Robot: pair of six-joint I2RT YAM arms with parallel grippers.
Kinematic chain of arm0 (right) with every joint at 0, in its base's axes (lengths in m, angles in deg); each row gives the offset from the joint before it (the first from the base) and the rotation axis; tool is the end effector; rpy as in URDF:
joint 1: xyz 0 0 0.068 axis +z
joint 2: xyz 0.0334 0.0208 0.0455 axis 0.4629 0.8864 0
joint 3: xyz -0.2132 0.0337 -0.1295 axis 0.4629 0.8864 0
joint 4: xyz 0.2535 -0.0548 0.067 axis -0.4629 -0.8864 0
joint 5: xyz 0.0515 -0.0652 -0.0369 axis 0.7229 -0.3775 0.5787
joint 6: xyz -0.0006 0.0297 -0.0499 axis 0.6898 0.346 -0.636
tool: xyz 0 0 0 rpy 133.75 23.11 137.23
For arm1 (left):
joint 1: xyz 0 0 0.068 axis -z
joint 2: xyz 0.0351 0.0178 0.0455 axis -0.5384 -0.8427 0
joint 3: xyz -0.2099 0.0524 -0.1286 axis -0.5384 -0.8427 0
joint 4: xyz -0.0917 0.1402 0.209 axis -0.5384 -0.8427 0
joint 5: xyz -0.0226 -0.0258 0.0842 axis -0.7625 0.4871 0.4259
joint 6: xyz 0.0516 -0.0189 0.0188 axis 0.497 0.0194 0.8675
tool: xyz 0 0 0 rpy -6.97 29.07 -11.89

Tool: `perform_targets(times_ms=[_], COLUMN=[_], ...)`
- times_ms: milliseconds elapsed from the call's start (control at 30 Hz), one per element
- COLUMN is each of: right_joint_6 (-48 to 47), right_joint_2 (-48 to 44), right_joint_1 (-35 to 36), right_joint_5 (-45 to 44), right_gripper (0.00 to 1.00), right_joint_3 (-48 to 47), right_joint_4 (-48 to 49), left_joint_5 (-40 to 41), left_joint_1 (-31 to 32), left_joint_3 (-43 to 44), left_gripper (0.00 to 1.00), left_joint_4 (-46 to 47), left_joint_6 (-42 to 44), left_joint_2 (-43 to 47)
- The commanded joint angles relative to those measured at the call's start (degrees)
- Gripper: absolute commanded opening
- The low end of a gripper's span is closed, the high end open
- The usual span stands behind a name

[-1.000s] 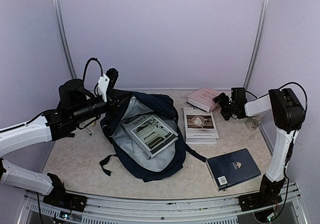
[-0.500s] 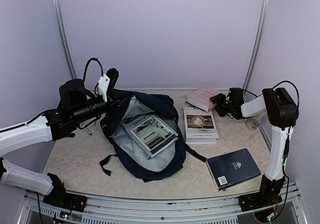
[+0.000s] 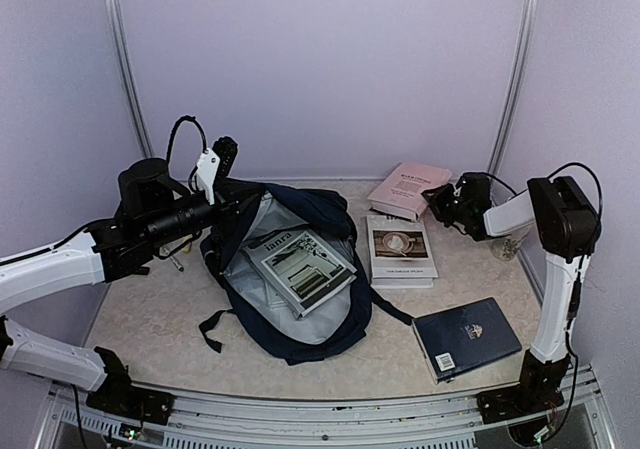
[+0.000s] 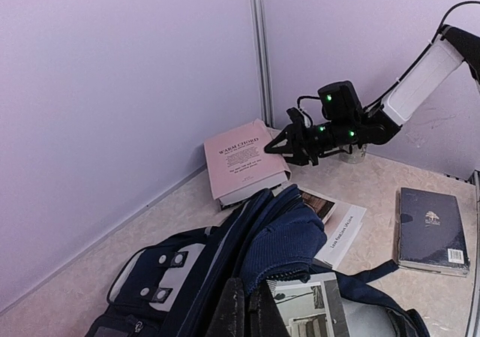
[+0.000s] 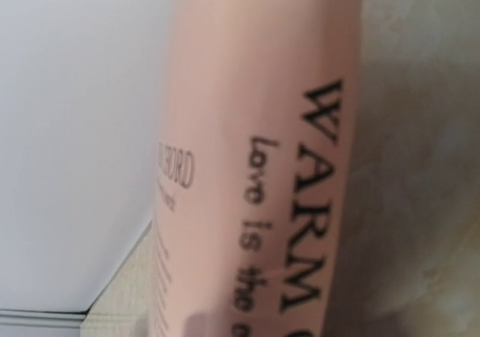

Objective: Pack the student bag
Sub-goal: Pick up the book from the corner of the board.

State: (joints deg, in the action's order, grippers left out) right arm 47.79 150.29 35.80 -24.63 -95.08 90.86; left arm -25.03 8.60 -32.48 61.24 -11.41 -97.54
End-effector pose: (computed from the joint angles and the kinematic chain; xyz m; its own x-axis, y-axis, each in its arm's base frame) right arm 0.4333 0.0728 0.1230 -0.4669 0.8262 -0.3152 0.1433 0.4224 0.8950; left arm 0.2161 -0.1973 0.3083 0.0459 0.1284 -0.9907 0.7629 0.6357 0.1178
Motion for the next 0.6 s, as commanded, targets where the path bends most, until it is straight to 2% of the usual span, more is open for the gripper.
perform_targets(times_ms=[0, 233, 367, 567], right_joint_6=[-4.8, -10.7, -18.0, -26.5], right_joint_2=[-5.9, -17.7, -25.2, -37.3], right_joint_1=[0.3, 0.7, 1.4, 1.5], right_joint_5=[0.3, 0.8, 1.0, 7.1], right_gripper=[0.22, 0.16, 0.14, 0.13], right_joint_3=[1.4, 4.7, 4.2, 4.7], right_joint_4=[-0.2, -3.9, -14.3, -29.6], left_joint_5=[1.4, 2.6, 4.1, 6.2], left_joint_1=[-0.3, -0.3, -0.3, -0.4], left_joint_3=[2.3, 2.5, 2.5, 2.5], left_gripper=[0.0, 0.0, 0.0, 0.0], left_joint_4=[4.0, 3.7, 3.6, 3.6], left_joint_6=[0.6, 0.5, 0.4, 0.0], left_joint_2=[0.7, 0.6, 0.8, 0.7])
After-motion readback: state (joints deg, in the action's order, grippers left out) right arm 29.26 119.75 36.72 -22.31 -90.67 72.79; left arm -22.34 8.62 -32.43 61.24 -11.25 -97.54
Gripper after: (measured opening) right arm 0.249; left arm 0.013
